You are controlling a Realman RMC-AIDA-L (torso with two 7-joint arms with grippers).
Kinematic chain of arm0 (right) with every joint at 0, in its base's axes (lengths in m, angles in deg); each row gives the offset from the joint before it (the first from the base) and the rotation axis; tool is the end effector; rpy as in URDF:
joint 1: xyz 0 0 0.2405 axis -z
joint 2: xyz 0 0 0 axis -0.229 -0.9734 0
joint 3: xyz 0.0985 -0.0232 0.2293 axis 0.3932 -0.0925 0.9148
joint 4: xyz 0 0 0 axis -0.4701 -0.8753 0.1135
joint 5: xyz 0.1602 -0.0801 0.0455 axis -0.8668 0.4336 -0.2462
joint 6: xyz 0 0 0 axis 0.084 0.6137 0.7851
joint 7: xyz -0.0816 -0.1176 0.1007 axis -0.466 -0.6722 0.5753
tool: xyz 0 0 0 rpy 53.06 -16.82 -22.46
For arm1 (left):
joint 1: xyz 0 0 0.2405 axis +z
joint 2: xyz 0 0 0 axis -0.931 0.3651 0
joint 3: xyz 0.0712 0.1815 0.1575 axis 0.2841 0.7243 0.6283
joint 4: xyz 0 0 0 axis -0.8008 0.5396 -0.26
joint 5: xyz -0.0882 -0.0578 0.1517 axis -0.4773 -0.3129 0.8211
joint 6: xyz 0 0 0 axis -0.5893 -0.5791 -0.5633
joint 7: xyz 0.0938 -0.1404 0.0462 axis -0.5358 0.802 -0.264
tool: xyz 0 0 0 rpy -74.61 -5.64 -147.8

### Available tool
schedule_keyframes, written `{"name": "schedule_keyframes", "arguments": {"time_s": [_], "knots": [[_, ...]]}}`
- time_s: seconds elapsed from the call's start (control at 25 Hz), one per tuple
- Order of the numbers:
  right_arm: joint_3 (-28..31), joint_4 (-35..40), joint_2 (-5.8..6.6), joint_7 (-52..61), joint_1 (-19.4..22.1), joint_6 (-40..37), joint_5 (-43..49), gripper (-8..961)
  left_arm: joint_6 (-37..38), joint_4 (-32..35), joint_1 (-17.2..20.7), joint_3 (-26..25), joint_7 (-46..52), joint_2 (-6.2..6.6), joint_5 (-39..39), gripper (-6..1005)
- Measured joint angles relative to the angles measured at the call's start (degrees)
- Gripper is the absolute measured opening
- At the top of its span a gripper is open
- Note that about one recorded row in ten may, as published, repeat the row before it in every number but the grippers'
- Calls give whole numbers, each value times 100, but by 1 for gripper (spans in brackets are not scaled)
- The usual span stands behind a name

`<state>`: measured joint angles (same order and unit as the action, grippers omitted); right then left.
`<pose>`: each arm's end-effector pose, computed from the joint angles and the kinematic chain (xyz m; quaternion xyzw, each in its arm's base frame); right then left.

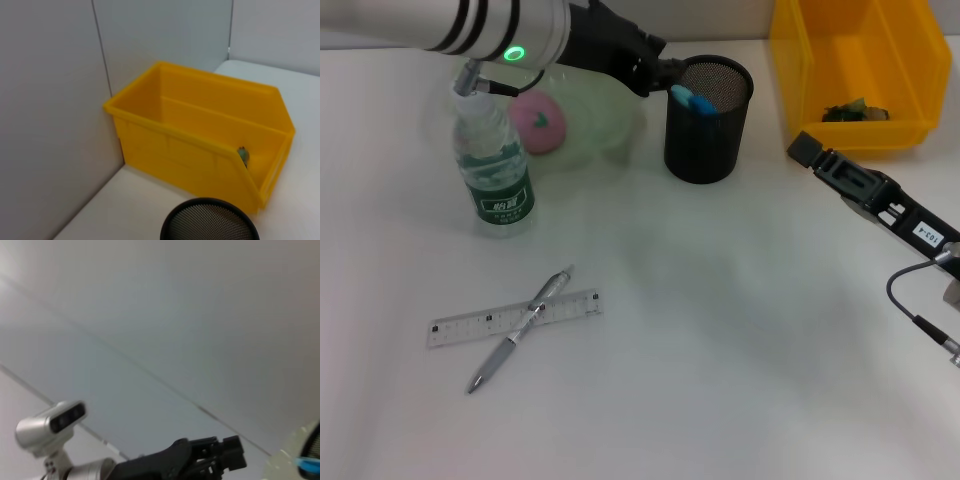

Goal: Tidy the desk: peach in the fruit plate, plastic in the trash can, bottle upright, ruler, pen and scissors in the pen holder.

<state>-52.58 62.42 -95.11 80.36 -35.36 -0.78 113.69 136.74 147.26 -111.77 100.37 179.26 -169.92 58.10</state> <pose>0.2355 0.2867 -0.0327 -0.6963 0.4749 0.5261 0.1132 -0.1043 0.4100 -0.0464 -0.9543 -0.1655 -0.0395 0.2458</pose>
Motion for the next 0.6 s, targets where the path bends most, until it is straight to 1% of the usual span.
{"name": "schedule_keyframes", "arguments": {"time_s": [0.08, 0.2, 0.36, 0.44, 0.48, 0.56, 0.6], "knots": [[-72, 266, 37, -43, -4, 50, 238, 218, 9, 127, 86, -13, 0, 5, -65, 352], [-55, 418, 48, -55, -29, 132, 471, 220, 47, 321, 226, -13, -27, 15, -249, 365], [-52, 830, 57, -57, -49, 318, 951, 223, 78, 455, 405, -24, -11, 21, -368, 383], [-52, 1109, 76, -58, -36, 330, 1283, 224, 99, 499, 458, -31, -15, 23, -403, 463], [-50, 1252, 89, -58, -31, 322, 1459, 225, 142, 647, 617, -43, -49, 27, -527, 503], [-39, 1517, 115, -58, -31, 273, 1787, 316, 147, 782, 748, -44, -76, 28, -624, 583], [-31, 1672, 129, -57, -36, 242, 1951, 362, 147, 782, 748, -44, -76, 28, -624, 598]]}}
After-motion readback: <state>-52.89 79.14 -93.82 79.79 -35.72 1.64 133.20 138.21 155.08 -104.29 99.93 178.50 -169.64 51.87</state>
